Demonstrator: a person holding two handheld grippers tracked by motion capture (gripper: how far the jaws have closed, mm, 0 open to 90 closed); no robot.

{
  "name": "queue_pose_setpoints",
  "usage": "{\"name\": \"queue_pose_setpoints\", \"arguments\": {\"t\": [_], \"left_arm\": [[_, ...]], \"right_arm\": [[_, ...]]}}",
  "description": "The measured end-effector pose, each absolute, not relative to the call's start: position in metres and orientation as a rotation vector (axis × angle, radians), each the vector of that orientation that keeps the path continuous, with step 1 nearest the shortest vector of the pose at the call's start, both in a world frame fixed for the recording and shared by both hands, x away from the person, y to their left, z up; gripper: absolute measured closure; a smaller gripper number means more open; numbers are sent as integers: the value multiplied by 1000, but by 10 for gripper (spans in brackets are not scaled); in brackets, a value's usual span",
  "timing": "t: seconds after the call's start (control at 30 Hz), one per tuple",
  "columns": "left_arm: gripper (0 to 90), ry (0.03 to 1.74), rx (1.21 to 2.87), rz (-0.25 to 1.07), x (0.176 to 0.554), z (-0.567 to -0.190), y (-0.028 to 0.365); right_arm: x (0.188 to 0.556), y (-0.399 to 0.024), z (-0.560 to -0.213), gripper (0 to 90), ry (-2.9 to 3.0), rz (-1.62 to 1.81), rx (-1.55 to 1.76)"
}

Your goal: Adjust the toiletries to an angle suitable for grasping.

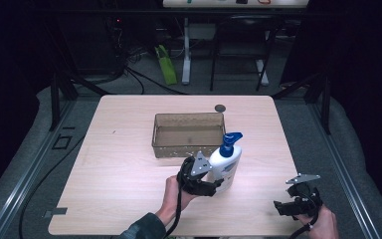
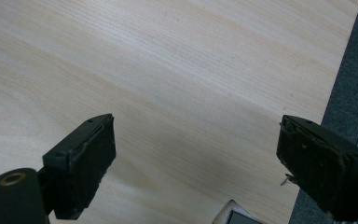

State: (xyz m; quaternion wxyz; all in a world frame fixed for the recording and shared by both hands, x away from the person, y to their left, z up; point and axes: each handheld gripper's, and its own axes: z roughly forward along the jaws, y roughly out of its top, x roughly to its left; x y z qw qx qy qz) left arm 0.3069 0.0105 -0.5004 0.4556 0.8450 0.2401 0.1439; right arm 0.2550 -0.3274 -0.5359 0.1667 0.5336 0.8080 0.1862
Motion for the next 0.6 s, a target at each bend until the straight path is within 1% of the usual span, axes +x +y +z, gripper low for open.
{"name": "queue_pose_setpoints", "arguments": {"t": [0.07, 0.13, 0.33, 0.6], "left_arm": [[186, 593, 2082, 340, 306, -499, 16], [157, 597, 2085, 344, 305, -496, 23], [143, 631, 2086, 326, 300, -491, 49], [91, 683, 2102, 335, 294, -491, 82]], "right_arm": [[255, -327, -536, 109, 2299, 529, 1520], [255, -327, -536, 109, 2301, 529, 1515], [255, -326, -536, 109, 2302, 522, 1511], [255, -324, -535, 108, 2306, 529, 1499]]}}
